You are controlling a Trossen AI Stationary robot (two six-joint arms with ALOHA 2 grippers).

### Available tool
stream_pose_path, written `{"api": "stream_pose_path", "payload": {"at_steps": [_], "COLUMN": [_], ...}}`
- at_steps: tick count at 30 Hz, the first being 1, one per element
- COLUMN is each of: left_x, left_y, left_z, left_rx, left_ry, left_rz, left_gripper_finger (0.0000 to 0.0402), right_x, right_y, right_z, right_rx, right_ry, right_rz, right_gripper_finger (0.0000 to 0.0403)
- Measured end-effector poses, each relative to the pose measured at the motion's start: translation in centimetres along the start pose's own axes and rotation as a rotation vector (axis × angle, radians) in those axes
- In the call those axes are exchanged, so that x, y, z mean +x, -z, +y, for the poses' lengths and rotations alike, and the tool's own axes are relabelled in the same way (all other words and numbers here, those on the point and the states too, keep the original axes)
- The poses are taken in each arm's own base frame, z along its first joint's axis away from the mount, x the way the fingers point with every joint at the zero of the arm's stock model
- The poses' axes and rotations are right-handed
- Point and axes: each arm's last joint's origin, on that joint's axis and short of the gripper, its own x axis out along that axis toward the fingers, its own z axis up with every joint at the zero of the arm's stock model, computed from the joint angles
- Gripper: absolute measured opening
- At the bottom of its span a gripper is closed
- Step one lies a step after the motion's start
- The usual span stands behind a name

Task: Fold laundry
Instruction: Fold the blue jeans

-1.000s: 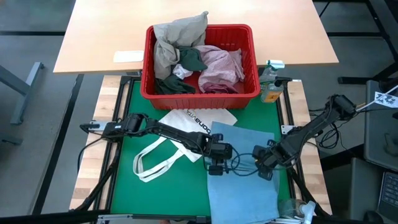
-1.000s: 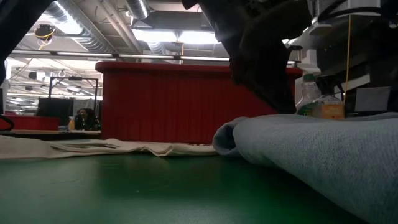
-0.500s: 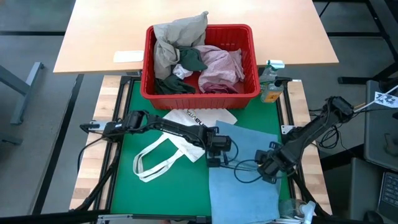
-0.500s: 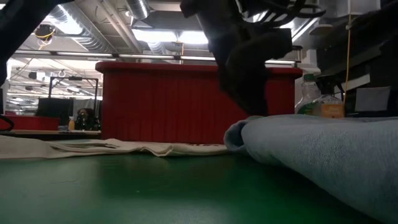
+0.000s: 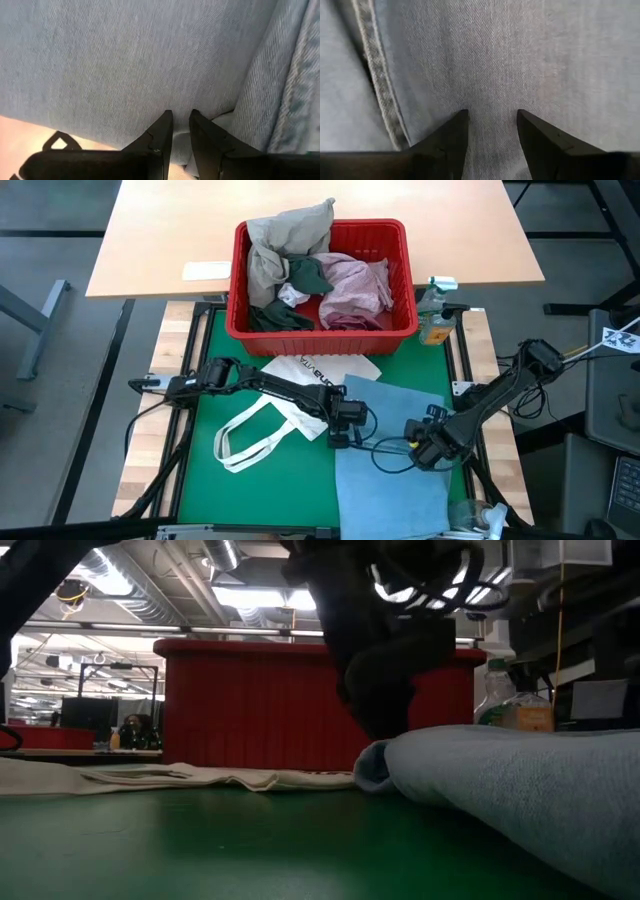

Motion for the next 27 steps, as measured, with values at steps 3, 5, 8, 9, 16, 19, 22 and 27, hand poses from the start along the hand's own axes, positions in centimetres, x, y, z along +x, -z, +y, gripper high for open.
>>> {"api": "stream_pose_path", "payload": {"at_steps": [3,5,8,9,16,19,22,27], "left_x": [0.1,0.2,0.2,0.3,0.6,0.7,0.1,-1.5], "left_y": [0.1,0.2,0.2,0.3,1.1,1.1,0.8,-0.2], "left_z": [0.2,0.6,1.9,2.5,6.4,7.6,8.2,7.7], "left_rx": [0.002,0.001,-0.012,-0.016,-0.068,-0.091,-0.103,-0.087], "left_ry": [-0.027,-0.055,-0.144,-0.176,-0.243,-0.245,-0.223,-0.220], "left_rz": [0.006,0.010,0.026,0.036,0.140,0.156,0.163,0.163], "left_gripper_finger": [0.0062,0.0062,0.0062,0.0062,0.0062,0.0062,0.0062,0.0062], "right_x": [0.9,1.2,1.4,1.4,1.9,2.0,1.8,-0.3], "right_y": [0.0,-0.1,-0.7,-1.0,-3.9,-5.0,-5.7,-6.5], "right_z": [0.2,0.1,-0.3,-0.6,-3.2,-4.5,-5.3,-5.0], "right_rx": [-0.010,-0.015,-0.007,0.003,0.041,0.057,0.078,0.029], "right_ry": [0.016,0.040,0.070,0.082,0.163,0.173,0.166,0.186], "right_rz": [0.006,-0.003,-0.019,-0.025,-0.059,-0.039,-0.012,0.000], "right_gripper_finger": [0.0170,0.0170,0.0170,0.0170,0.0170,0.0170,0.0170,0.0170]}}
